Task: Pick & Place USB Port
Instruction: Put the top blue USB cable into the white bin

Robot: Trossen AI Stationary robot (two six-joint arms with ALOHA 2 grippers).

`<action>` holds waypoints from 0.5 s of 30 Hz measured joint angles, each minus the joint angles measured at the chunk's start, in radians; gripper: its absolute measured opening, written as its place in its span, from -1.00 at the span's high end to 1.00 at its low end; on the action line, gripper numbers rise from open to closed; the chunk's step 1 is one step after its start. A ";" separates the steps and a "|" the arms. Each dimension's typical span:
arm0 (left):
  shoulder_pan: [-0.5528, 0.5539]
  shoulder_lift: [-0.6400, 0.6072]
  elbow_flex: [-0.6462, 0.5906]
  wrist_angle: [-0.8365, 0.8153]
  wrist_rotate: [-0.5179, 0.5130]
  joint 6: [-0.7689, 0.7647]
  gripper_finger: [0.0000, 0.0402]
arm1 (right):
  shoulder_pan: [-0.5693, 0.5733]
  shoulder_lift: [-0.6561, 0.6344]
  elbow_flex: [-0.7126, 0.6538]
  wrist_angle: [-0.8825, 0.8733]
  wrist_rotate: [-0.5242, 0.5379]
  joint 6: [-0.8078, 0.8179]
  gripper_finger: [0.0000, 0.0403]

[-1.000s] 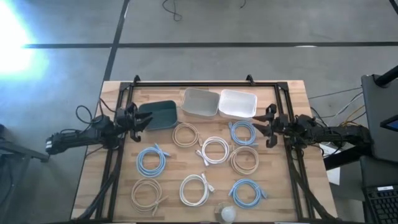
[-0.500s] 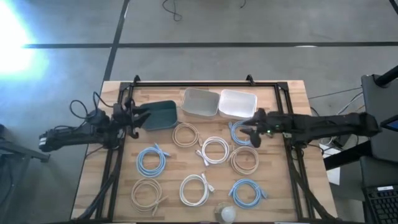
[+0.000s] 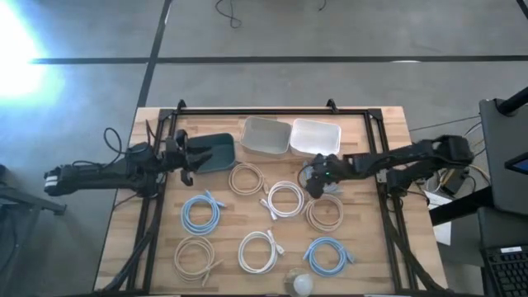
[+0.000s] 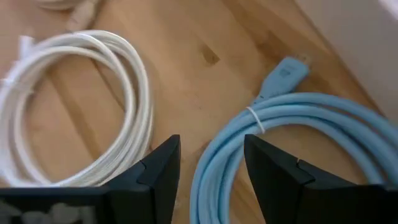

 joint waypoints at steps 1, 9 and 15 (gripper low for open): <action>0.000 0.001 0.000 0.000 0.002 -0.001 0.31 | 0.000 0.031 0.014 0.001 0.000 0.006 0.16; 0.000 0.000 0.000 0.000 0.007 -0.017 0.32 | 0.000 0.213 0.109 0.005 0.014 0.048 0.22; 0.000 0.000 0.000 0.000 0.011 -0.018 0.33 | 0.008 0.211 0.193 -0.149 0.020 0.039 0.29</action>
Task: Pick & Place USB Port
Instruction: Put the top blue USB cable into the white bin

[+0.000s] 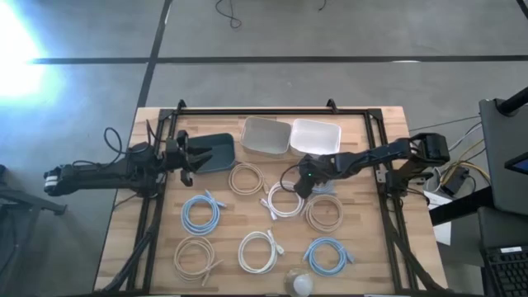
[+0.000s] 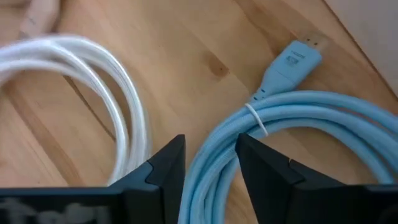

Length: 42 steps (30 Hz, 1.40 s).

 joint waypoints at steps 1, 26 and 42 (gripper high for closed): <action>0.000 0.000 0.000 0.000 0.000 0.000 0.32 | 0.001 -0.013 0.009 -0.045 0.005 0.000 0.30; -0.001 0.005 0.000 -0.002 -0.001 -0.017 0.33 | 0.013 -0.031 0.022 -0.153 0.080 0.113 0.33; -0.002 0.005 0.000 -0.003 -0.001 -0.027 0.33 | 0.032 -0.023 0.035 -0.134 0.084 0.114 0.34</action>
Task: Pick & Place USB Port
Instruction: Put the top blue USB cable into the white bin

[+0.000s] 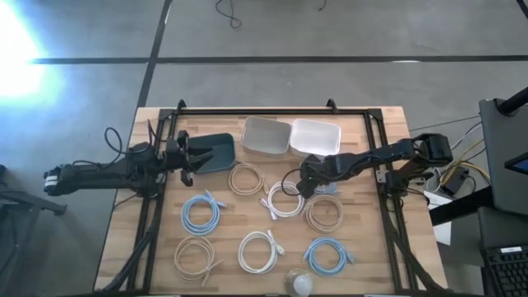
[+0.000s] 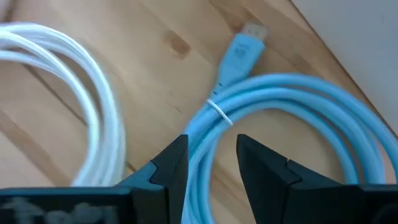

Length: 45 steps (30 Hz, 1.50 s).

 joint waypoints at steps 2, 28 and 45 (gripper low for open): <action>0.000 0.000 0.000 0.000 0.000 0.000 0.33 | 0.000 -0.001 0.000 -0.001 0.000 -0.005 0.34; 0.001 0.001 0.000 -0.002 -0.001 -0.005 0.33 | 0.011 0.073 -0.051 0.165 -0.001 0.039 0.34; 0.001 0.003 0.000 -0.001 -0.001 -0.007 0.33 | 0.015 0.074 -0.048 0.152 -0.075 -0.053 0.83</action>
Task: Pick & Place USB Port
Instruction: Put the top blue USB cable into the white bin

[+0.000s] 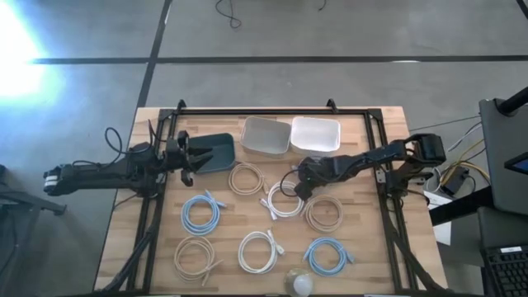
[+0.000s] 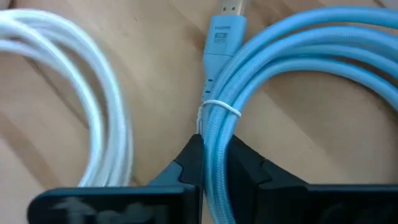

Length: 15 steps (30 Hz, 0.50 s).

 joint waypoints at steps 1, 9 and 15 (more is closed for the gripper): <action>0.000 0.000 0.000 0.000 0.000 0.000 0.33 | 0.005 -0.006 -0.001 -0.004 -0.010 -0.005 0.83; -0.001 0.001 0.000 -0.003 0.000 0.000 0.33 | 0.047 -0.102 0.003 -0.093 -0.105 -0.051 0.78; -0.001 0.014 0.000 -0.007 -0.002 0.000 0.33 | 0.070 -0.194 0.008 -0.078 -0.080 -0.105 0.81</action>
